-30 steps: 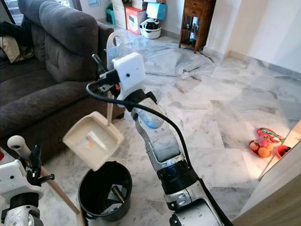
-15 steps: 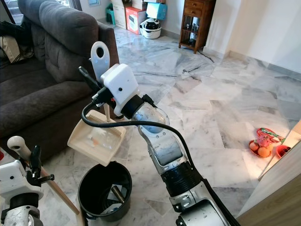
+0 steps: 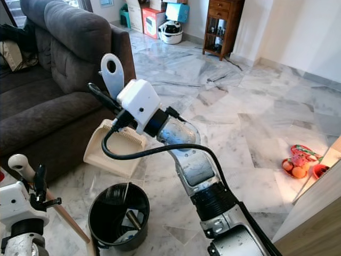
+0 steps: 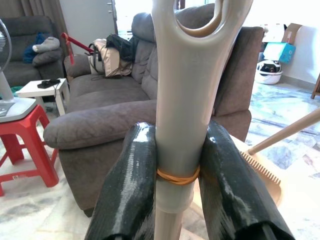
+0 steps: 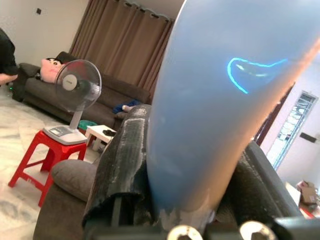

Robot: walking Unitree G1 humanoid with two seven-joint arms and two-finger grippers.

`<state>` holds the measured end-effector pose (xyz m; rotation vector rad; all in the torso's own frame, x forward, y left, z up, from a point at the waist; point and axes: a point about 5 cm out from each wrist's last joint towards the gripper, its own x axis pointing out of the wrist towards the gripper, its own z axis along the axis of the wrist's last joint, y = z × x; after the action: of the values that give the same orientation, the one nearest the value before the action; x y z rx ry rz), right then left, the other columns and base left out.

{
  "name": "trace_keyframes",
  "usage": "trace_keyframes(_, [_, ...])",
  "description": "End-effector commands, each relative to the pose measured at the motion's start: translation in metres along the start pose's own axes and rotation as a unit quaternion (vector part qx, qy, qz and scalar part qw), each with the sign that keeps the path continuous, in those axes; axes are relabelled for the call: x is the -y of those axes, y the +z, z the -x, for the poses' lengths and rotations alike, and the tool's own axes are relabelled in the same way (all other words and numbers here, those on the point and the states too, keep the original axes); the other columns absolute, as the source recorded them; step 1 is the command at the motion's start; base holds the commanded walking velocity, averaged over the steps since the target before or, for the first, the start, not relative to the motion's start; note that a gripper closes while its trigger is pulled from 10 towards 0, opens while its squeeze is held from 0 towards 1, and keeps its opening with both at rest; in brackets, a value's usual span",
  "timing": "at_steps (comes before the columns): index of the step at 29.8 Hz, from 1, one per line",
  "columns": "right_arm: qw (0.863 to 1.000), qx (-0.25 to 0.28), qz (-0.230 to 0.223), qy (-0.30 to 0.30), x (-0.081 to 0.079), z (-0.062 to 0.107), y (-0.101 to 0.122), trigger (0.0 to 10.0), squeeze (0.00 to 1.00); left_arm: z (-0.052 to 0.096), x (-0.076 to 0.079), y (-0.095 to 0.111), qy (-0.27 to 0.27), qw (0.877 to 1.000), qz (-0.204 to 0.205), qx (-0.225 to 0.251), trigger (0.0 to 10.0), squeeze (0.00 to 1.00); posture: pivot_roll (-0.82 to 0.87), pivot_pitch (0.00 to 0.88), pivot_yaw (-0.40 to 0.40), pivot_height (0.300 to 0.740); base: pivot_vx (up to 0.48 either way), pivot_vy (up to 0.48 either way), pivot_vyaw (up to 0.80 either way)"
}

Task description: Sweep floor

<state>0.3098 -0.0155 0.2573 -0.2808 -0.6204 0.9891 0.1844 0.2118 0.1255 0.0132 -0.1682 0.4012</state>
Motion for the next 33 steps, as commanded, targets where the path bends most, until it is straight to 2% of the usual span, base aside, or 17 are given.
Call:
trace_keyframes(1, [0.999, 0.031, 0.021, 0.005, 0.001, -0.004, 0.011, 10.0, 0.00, -0.001, 0.002, 0.009, -0.007, 1.000, 0.005, 0.021, 10.0, 0.00, 0.02, 0.036, 0.055, 0.740, 0.000, 0.000, 0.00])
trace_keyframes(8, [0.999, 0.002, 0.013, -0.053, 0.013, -0.004, 0.002, 10.0, 0.00, 0.000, 0.001, 0.009, -0.006, 1.000, 0.005, 0.021, 10.0, 0.00, 0.02, 0.036, 0.055, 0.740, 0.000, 0.000, 0.00])
trace_keyframes(11, [0.993, -0.020, 0.001, -0.113, 0.022, -0.002, -0.006, 10.0, 0.00, -0.001, 0.001, 0.009, -0.006, 1.000, 0.004, 0.022, 10.0, 0.00, 0.02, 0.032, 0.056, 0.740, 0.000, 0.000, 0.00])
trace_keyframes(12, [0.988, -0.025, -0.011, -0.151, 0.027, -0.001, -0.009, 10.0, 0.00, -0.001, 0.001, 0.009, -0.005, 1.000, 0.004, 0.023, 10.0, 0.00, 0.02, 0.032, 0.056, 0.740, 0.000, 0.000, 0.00])
trace_keyframes(13, [0.988, -0.025, -0.011, -0.151, 0.027, -0.001, -0.009, 10.0, 0.00, -0.001, 0.001, 0.009, -0.005, 1.000, 0.004, 0.023, 10.0, 0.00, 0.02, 0.032, 0.056, 0.740, 0.000, 0.000, 0.00])
trace_keyframes(15, [0.980, -0.026, -0.009, -0.195, 0.034, 0.001, -0.010, 10.0, 0.00, -0.001, 0.001, 0.010, -0.005, 1.000, 0.003, 0.024, 10.0, 0.00, 0.02, 0.030, 0.055, 0.740, 0.000, 0.000, 0.00])
trace_keyframes(27, [0.964, -0.041, 0.059, -0.255, 0.045, 0.007, -0.015, 10.0, 0.00, -0.002, 0.002, 0.010, -0.008, 1.000, 0.002, 0.026, 10.0, 0.00, 0.02, 0.025, 0.055, 0.740, 0.000, 0.000, 0.00])
trace_keyframes(33, [0.964, -0.079, 0.055, -0.248, 0.039, 0.018, -0.036, 10.0, 0.00, -0.001, 0.003, 0.010, -0.011, 1.000, 0.001, 0.025, 10.0, 0.00, 0.02, 0.024, 0.053, 0.740, 0.000, 0.000, 0.00])
